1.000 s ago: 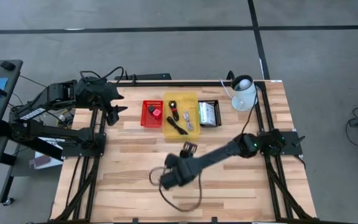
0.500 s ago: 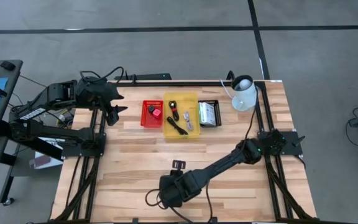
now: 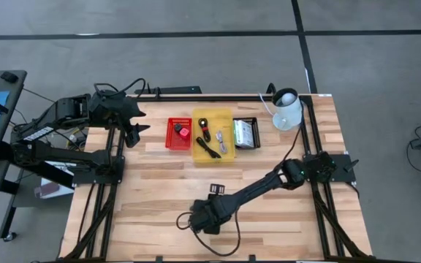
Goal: Pick and place items into bin
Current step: Put the green USB cable into the yellow bin
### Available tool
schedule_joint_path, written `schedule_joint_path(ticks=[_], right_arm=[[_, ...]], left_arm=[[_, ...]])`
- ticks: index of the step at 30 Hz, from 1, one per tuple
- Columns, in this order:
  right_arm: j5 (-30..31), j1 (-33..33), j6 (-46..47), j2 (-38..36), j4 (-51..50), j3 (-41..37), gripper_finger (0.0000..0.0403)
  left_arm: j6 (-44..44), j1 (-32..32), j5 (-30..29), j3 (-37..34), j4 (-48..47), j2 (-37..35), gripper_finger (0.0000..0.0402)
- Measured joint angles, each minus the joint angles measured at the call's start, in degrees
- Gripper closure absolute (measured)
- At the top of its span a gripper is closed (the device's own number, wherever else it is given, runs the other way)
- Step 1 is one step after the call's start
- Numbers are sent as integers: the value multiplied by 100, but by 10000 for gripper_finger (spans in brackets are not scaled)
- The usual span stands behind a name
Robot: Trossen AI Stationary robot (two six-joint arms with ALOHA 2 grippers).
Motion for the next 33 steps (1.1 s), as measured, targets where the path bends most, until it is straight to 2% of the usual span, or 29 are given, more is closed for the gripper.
schedule_joint_path(ticks=[9,24,28,33], right_arm=[[-259,-73,388,-66,474,-412,266],[-192,88,1112,-39,974,-428,360],[249,239,1487,-24,1214,-432,371],[1129,416,2321,15,1183,-439,368]], left_arm=[[0,0,0,0,-3,0,182],[0,2,0,0,-13,0,182],[0,1,0,0,-13,0,181],[0,2,0,0,-13,0,182]])
